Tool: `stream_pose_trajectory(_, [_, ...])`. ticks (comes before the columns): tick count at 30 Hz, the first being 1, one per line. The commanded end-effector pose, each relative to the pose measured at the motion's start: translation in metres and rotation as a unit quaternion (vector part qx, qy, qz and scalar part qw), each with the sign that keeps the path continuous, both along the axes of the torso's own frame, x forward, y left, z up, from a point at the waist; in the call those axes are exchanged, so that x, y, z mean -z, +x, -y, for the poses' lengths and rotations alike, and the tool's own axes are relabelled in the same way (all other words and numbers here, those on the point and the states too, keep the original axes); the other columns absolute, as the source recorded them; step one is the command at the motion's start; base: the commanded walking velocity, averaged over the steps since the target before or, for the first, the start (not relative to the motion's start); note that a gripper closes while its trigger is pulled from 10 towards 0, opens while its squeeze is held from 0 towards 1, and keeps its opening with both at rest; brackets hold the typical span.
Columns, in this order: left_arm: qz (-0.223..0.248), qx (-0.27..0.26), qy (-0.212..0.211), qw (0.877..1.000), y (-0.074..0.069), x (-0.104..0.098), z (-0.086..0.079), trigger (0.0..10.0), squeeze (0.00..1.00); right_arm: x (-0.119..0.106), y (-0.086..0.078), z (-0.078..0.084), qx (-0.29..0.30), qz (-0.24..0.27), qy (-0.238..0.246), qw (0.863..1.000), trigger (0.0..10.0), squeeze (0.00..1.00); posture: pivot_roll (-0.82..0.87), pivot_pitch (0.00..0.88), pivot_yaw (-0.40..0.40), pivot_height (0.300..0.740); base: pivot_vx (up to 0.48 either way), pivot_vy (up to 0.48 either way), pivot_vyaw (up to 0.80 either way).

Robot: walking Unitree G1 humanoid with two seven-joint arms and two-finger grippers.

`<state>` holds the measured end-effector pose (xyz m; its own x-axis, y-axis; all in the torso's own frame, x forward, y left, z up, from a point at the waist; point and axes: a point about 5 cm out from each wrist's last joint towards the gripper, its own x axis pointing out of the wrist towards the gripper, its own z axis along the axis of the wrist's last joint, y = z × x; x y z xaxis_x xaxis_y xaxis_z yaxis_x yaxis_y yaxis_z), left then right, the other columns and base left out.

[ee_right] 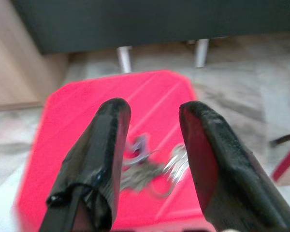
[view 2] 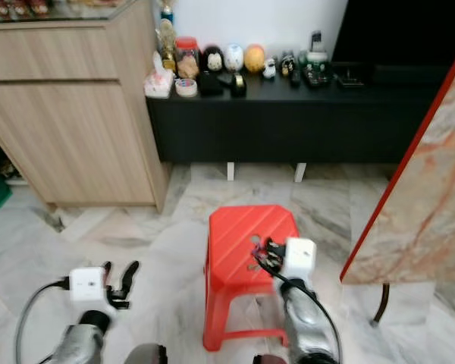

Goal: Hang keys on a hook

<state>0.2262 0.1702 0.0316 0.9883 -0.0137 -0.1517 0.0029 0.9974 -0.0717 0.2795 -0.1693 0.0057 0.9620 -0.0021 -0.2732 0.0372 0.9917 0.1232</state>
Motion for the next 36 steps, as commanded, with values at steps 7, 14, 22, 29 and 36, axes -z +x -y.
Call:
stream_pose_trajectory(7, [-0.009, -0.013, 0.008, 1.000, -0.002, 0.001, -0.010, 10.0, 0.00, -0.002, 0.004, -0.016, -0.017, -0.001, 0.014, 1.000, 10.0, 0.00, 0.08, 0.014, -0.058, 0.632, 0.329, 0.000, 0.00])
stream_pose_trajectory(14, [-0.012, -0.012, 0.008, 1.000, -0.002, 0.002, -0.009, 10.0, 0.00, 0.003, 0.002, -0.016, -0.028, -0.018, 0.012, 0.999, 10.0, 0.00, 0.08, 0.019, -0.058, 0.632, 0.186, 0.000, 0.00])
stream_pose_trajectory(22, [-0.016, -0.009, 0.008, 1.000, -0.002, 0.003, -0.008, 10.0, 0.00, 0.010, 0.000, -0.014, -0.049, -0.053, 0.004, 0.997, 10.0, 0.00, 0.08, 0.020, -0.059, 0.632, 0.000, 0.000, 0.00])
stream_pose_trajectory(29, [-0.018, -0.009, 0.007, 1.000, -0.003, 0.004, -0.008, 10.0, 0.00, 0.014, -0.002, -0.013, -0.052, -0.067, 0.001, 0.996, 10.0, 0.00, 0.08, 0.018, -0.061, 0.632, 0.000, 0.000, 0.00])
stream_pose_trajectory(36, [-0.018, -0.010, 0.007, 1.000, -0.003, 0.004, -0.008, 10.0, 0.00, 0.015, -0.003, -0.013, -0.054, -0.069, 0.002, 0.996, 10.0, 0.00, 0.08, 0.012, -0.059, 0.632, 0.000, 0.000, 0.00])
